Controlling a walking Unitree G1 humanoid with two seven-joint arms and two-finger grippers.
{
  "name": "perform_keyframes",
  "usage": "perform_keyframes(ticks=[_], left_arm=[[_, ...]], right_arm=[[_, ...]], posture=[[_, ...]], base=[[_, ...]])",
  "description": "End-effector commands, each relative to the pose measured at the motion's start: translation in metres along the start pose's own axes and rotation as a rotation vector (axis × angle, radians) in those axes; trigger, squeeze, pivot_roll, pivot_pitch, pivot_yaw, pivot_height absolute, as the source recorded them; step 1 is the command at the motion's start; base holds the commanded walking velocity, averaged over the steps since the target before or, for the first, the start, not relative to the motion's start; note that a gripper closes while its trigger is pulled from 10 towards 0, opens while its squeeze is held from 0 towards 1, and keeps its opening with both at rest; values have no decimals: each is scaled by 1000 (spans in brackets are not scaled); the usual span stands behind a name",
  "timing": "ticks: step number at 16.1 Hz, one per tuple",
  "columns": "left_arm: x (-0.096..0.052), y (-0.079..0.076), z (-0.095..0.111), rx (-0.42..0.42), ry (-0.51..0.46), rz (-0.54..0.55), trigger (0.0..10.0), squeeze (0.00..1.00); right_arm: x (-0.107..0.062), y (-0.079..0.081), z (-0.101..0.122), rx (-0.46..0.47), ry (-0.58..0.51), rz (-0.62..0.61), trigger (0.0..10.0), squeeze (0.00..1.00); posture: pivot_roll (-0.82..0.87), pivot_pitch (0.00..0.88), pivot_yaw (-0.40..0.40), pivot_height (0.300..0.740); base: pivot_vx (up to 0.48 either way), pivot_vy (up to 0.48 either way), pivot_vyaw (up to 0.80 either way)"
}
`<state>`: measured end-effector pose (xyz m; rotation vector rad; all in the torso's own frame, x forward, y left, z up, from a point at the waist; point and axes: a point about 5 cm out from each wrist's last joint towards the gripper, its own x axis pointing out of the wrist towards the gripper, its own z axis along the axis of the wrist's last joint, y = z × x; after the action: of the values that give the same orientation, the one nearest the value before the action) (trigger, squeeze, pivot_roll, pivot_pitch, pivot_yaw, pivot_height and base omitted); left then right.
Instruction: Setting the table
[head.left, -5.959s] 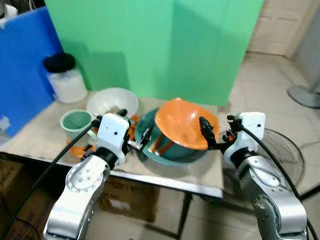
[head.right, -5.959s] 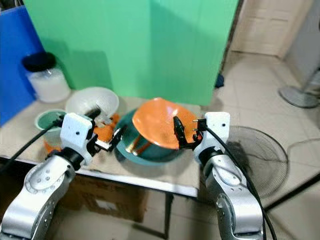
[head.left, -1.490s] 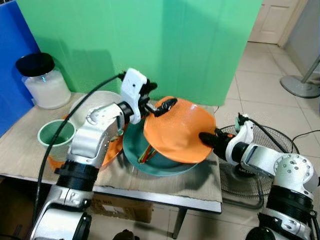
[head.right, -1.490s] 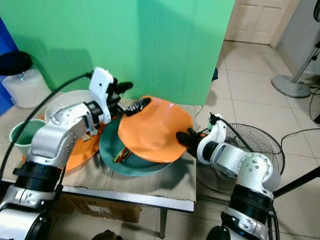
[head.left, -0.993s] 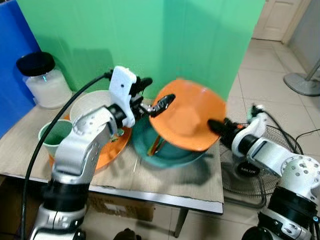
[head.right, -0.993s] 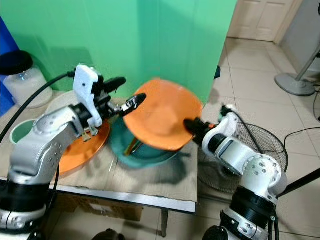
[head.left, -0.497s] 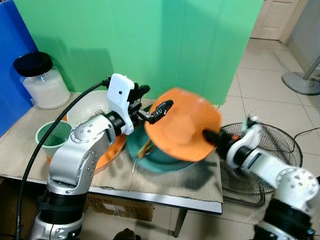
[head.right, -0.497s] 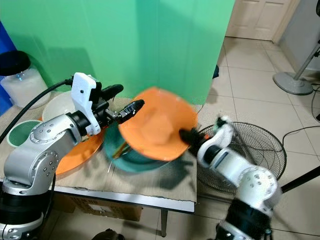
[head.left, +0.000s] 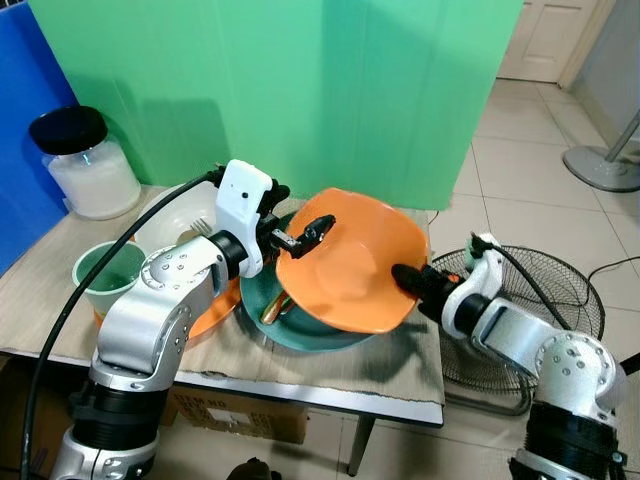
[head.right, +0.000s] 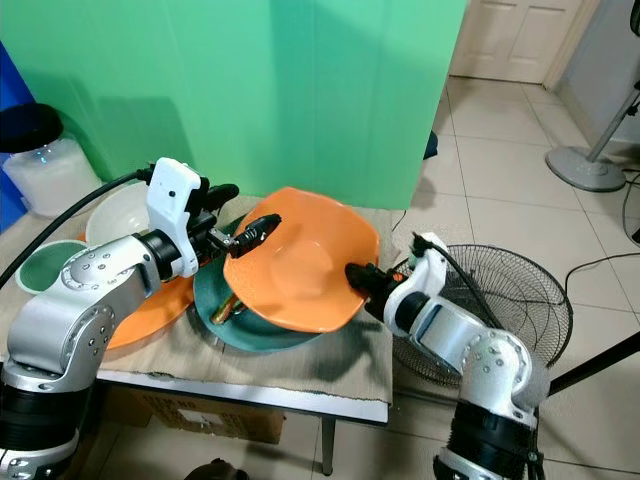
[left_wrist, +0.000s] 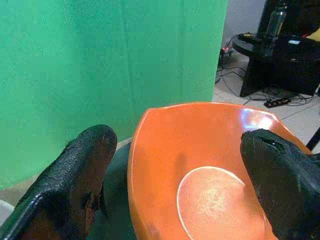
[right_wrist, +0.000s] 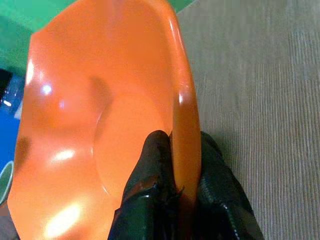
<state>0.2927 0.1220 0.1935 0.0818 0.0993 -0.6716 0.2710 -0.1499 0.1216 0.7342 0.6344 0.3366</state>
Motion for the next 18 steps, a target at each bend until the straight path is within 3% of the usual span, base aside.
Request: perform_keyframes(ticks=[1,2,3,12,13,14,18], left_arm=[[0,1,-2,9,19,5,10000,0],[1,1,-1,13,18,7,10000,0],[1,2,0,15,16,9,10000,0],[0,2,3,26,9,9,10000,0],[1,3,3,29,6,12,10000,0],[1,3,3,30,5,12,10000,0],[1,2,4,29,0,16,10000,0]], right_arm=[[2,-3,-8,-32,49,-46,10000,0],[2,-3,-7,-35,44,-45,10000,796],[3,-3,-5,-42,36,-41,10000,1000],[-2,3,16,-134,-50,-37,10000,1000],[-5,6,23,-153,-72,-23,10000,224],[-5,7,25,-159,-74,-17,10000,0],[-6,10,30,-138,-78,16,10000,0]], posture=[[99,0,16,740],[99,0,16,740],[99,0,16,740],[99,0,13,740],[99,0,12,740],[98,0,12,740],[97,0,6,740]], base=[[0,0,0],[0,0,0],[0,0,0],[0,0,0],[0,0,0],[0,0,0],[0,0,0]])
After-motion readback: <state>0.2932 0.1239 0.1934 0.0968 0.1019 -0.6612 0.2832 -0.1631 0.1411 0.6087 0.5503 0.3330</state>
